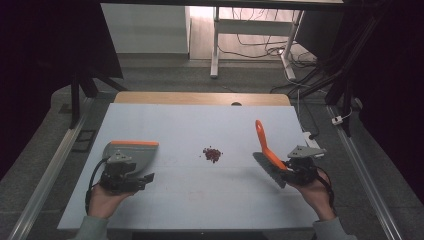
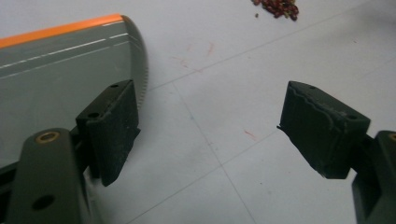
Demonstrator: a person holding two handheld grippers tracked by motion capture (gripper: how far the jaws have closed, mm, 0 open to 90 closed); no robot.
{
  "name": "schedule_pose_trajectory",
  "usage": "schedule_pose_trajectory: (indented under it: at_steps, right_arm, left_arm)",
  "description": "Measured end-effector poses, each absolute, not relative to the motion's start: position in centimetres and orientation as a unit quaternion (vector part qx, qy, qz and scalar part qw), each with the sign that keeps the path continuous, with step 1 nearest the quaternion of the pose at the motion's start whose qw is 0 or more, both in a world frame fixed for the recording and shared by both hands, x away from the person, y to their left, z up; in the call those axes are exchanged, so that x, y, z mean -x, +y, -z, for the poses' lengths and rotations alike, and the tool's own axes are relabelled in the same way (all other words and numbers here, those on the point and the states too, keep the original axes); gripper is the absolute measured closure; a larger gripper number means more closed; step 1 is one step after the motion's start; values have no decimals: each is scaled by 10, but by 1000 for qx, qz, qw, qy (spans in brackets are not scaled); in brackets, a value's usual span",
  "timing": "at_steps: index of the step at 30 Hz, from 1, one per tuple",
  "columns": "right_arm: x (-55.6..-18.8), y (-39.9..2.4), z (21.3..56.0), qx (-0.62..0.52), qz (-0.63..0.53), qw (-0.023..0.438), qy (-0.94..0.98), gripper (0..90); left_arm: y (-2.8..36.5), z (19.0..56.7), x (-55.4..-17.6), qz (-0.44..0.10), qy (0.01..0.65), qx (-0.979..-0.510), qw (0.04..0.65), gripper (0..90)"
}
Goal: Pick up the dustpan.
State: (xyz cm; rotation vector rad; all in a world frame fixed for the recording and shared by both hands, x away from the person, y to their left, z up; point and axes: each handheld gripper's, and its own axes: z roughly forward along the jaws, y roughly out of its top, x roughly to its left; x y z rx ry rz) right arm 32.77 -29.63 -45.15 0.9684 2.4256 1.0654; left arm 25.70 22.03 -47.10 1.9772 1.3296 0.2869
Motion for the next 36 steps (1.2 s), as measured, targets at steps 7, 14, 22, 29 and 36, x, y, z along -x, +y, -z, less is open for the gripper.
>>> schedule_pose_trajectory:
  at_steps: [7,14,22,29,36]
  right_arm:
    - [-327,-298,450,-340,-374,162,847,708]
    - [-328,-298,450,-342,-369,165,848,708]
    - [-328,-295,451,-339,-366,165,851,708]
    - [-328,-294,452,-338,-363,164,853,708]
    - [-328,-294,454,-339,-359,162,854,708]
  left_arm:
    - [229,456,-258,-124,540,-757,347,204]
    - [247,456,-255,-125,560,-747,335,198]
    - [267,455,-249,-120,583,-731,333,184]
    - [276,467,-252,-95,609,-725,308,168]
    - [282,482,-254,-75,628,-718,290,161]
